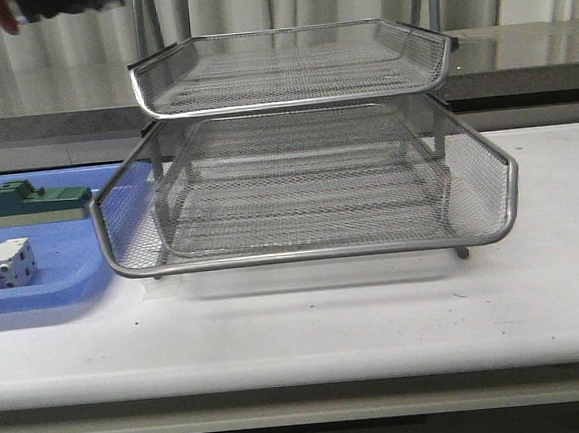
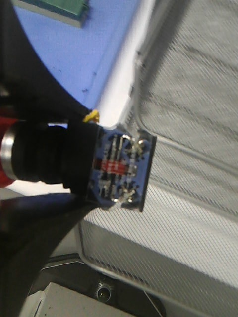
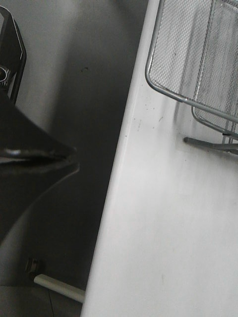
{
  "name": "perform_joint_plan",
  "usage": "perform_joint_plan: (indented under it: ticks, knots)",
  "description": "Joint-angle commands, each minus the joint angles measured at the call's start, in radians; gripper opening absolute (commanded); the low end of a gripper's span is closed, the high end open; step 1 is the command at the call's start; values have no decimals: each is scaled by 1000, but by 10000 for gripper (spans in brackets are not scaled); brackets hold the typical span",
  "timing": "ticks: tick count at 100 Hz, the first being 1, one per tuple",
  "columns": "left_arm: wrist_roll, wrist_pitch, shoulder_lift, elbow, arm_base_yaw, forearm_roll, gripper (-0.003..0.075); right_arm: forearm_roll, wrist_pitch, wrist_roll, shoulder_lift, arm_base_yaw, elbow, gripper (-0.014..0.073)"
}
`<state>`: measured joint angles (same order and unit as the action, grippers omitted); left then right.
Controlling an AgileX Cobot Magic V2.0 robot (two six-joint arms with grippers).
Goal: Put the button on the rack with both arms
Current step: 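Lift the push button and carry it over the pulled-out tier, then lower the button onto the middle tier and open the left gripper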
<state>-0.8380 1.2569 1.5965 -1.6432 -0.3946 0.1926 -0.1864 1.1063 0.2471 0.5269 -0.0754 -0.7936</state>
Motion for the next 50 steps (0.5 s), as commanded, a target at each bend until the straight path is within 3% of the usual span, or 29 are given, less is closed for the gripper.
perform_joint_plan:
  ticks: [1, 26, 50]
  knots:
    - [8, 17, -12, -23, -77, 33, -20, -14, -52, 3, 6, 3, -30, -62]
    - [8, -93, 110, -27, -224, 33, -20, -14, -52, 3, 6, 3, -30, -62]
    - [8, -175, 218, -29, -260, 33, -18, -14, -52, 3, 6, 3, -30, -62]
